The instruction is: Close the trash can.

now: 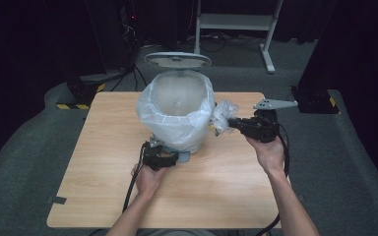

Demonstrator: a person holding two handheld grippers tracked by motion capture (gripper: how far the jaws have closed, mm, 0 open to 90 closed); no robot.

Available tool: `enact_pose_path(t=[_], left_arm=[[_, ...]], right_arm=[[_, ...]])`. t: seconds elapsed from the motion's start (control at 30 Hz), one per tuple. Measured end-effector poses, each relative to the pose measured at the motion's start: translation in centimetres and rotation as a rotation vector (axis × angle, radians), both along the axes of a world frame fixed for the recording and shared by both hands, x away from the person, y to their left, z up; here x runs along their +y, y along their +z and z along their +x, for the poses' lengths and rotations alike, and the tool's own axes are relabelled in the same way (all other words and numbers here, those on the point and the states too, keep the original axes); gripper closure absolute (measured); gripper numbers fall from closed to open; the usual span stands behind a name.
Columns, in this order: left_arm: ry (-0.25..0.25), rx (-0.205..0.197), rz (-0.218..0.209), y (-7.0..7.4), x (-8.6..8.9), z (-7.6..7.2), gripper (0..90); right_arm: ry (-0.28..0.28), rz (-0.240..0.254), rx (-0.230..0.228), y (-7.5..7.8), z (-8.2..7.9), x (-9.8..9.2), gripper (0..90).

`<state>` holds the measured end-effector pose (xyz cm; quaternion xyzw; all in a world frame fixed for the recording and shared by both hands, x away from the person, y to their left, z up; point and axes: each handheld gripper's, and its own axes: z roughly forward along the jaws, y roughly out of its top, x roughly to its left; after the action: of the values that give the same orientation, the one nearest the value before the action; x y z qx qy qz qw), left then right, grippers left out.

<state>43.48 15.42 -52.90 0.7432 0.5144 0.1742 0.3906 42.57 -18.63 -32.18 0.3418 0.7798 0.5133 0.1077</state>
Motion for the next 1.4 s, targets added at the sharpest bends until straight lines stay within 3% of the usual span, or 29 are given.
enact_pose_path(t=[0.57,1.4], left_arm=[[0.000,0.001,-0.002,0.0,0.0,0.0,14.6],[-0.002,0.001,0.004,0.0,0.0,0.0,14.6]], right_arm=[[0.022,0.040,-0.008,2.6,1.8,1.4,85.9],[0.039,0.039,0.003,4.0,4.9,4.5,85.9]])
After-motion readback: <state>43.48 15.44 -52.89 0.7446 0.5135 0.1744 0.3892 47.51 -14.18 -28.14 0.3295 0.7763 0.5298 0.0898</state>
